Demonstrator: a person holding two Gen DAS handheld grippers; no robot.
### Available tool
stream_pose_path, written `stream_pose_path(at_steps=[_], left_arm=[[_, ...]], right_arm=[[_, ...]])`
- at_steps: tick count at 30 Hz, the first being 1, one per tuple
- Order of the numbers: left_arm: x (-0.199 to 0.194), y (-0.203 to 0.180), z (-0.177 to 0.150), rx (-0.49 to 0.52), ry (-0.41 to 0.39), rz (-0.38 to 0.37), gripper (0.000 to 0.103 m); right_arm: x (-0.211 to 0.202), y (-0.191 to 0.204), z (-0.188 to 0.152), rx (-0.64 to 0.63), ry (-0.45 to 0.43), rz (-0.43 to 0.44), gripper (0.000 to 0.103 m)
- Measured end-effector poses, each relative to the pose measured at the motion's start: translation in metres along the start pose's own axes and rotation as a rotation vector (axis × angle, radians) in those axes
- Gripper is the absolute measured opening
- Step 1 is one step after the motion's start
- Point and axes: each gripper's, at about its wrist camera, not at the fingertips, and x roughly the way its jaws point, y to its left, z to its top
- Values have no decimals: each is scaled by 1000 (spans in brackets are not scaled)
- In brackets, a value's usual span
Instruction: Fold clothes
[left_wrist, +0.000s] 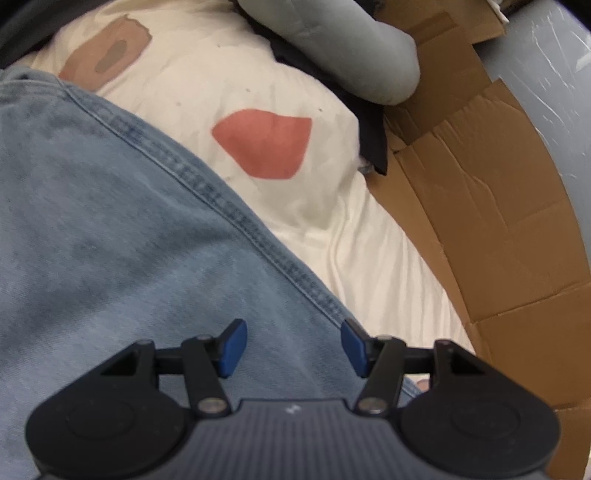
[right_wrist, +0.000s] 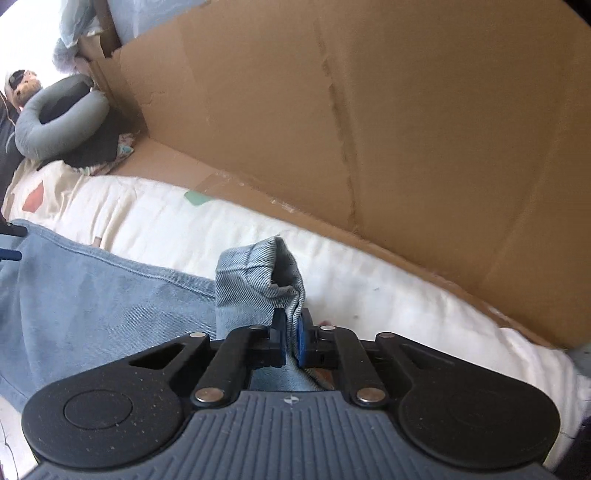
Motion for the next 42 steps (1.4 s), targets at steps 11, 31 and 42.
stream_pose_path(at_steps=[11,31,42], left_arm=[[17,-65,-9,277,51,-9,69],[79,-195,-92,1234,258,-44,76],[80,-203,-94,1423,285,-59,8]], right_arm=[[-33,-48,1,68,-11,-164,3],[-55,-56,9,102,-97,-249,3],[-59,-49,12,81,-128,-269,3]])
